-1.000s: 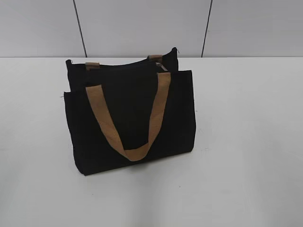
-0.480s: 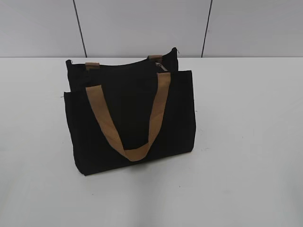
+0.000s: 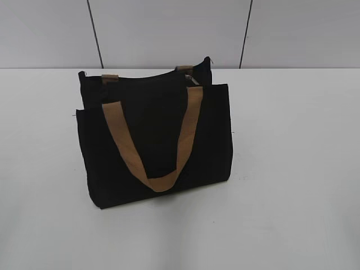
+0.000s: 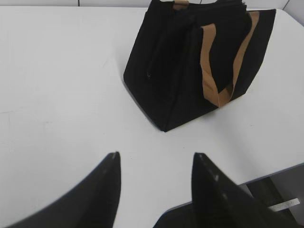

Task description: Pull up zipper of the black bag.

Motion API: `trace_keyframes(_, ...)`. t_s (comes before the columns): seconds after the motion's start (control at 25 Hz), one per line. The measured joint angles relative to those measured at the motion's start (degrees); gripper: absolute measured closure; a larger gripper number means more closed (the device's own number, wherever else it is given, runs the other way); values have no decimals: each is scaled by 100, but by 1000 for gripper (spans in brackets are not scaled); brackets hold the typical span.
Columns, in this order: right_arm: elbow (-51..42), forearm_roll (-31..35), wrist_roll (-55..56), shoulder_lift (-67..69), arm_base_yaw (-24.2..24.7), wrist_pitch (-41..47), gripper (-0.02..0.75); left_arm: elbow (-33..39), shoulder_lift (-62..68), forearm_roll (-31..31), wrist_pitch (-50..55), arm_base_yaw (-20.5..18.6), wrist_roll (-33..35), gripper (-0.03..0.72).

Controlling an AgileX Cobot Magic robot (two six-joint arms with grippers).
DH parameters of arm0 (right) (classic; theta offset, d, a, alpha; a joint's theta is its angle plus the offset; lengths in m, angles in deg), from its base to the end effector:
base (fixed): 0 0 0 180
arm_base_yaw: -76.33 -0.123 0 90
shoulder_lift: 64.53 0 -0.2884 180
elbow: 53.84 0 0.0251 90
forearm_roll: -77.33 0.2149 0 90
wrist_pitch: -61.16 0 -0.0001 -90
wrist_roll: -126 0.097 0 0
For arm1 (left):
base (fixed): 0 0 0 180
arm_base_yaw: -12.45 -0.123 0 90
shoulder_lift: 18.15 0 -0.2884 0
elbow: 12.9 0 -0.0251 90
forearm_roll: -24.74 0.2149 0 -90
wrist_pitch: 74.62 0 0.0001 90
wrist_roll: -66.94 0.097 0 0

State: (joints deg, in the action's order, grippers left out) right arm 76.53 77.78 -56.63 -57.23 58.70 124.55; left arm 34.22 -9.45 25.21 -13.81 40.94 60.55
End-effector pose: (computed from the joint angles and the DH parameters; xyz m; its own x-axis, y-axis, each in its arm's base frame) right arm -0.0345 -0.0103 0.2489 -0.4676 -0.1931 -0.8626 -0.3287 0.9438 -0.0330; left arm -0.0302 0.0172 0.2646 -0.4422 0.1179 -0.8891 0.4264 0.8998 -0.0927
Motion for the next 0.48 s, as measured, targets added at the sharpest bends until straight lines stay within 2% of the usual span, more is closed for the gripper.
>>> trace_keyframes(0.48, -1, -5, -25, 0, 0, -37, 314, 0, 0, 0, -2, 18, 4, 357)
